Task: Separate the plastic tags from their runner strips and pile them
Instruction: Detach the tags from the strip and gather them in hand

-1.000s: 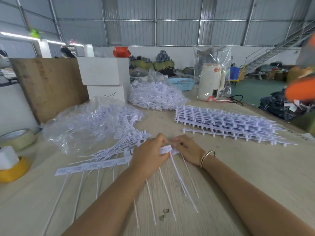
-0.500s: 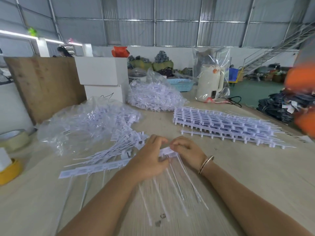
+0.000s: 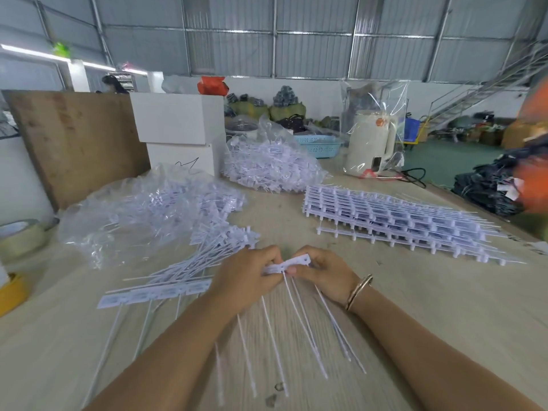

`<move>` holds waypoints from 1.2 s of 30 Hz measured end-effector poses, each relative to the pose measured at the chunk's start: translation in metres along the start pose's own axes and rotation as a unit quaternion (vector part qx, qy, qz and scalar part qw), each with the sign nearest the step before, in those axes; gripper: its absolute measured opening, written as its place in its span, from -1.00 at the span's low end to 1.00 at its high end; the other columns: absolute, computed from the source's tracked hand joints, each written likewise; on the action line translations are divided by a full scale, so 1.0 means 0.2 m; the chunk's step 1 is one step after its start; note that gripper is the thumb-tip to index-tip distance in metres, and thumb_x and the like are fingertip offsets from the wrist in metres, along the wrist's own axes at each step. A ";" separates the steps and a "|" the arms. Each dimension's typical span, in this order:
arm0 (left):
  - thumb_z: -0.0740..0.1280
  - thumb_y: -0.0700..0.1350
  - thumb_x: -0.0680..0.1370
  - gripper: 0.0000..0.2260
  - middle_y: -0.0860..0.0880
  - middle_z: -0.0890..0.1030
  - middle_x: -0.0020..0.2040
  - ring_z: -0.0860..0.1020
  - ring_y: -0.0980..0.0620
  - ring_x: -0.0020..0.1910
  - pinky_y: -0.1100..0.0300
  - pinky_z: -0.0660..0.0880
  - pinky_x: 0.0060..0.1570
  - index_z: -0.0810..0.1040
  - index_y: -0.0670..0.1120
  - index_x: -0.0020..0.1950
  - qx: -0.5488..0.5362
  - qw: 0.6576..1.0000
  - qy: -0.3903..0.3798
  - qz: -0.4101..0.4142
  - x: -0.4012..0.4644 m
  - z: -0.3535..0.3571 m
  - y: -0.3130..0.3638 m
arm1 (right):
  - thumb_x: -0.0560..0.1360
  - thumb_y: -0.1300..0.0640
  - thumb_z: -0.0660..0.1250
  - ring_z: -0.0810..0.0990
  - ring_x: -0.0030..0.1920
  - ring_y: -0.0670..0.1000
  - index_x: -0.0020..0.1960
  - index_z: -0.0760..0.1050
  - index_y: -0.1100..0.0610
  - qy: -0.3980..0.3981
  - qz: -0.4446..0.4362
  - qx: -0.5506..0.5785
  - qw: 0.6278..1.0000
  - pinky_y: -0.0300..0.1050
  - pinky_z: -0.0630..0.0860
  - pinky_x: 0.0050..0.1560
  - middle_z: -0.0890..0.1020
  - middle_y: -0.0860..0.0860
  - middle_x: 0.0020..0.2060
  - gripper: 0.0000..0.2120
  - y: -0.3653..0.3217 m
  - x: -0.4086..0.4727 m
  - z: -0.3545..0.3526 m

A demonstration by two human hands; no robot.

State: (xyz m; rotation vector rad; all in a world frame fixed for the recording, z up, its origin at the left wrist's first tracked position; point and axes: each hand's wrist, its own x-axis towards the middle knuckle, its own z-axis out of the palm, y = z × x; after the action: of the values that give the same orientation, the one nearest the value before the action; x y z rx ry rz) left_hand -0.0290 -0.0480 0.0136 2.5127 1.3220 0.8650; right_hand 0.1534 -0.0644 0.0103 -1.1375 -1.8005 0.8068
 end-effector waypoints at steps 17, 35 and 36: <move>0.33 0.22 0.38 -0.76 -0.15 0.61 -0.24 0.53 -0.15 -0.28 0.13 0.34 -0.26 0.50 0.08 -0.15 -0.240 0.971 -0.009 -0.012 0.02 0.03 0.01 | 0.45 0.33 0.32 0.59 -0.27 -0.06 -0.23 0.58 0.19 0.038 0.010 0.190 0.981 -0.18 0.49 -0.14 0.65 -0.02 -0.35 -0.87 0.00 0.00 0.01; 0.38 -0.10 0.47 -0.64 0.09 0.47 -0.12 0.50 0.05 -0.14 0.07 0.46 -0.12 0.40 -0.02 0.24 -0.055 0.998 0.031 -0.011 0.00 0.03 0.07 | 0.50 -0.03 0.29 0.42 0.16 0.02 0.04 0.41 -0.08 0.117 0.127 -0.172 0.970 0.10 0.26 0.28 0.51 -0.05 0.03 -0.86 0.09 0.08 0.02; 0.38 -0.11 0.46 -0.60 0.06 0.45 -0.09 0.48 0.03 -0.13 0.07 0.45 -0.11 0.38 -0.05 0.27 -0.053 0.998 0.035 -0.015 0.00 0.03 0.07 | 0.49 -0.04 0.29 0.36 0.22 -0.02 0.15 0.39 -0.08 0.102 0.128 -0.199 0.966 0.06 0.22 0.30 0.46 -0.09 0.10 -0.75 0.07 0.07 0.02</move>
State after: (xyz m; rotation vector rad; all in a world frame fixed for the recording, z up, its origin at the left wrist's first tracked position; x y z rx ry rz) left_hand -0.0159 -0.0558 0.0153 2.3973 1.2940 0.9971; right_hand 0.1514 -0.0458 0.0004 -1.6765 -1.7035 0.4552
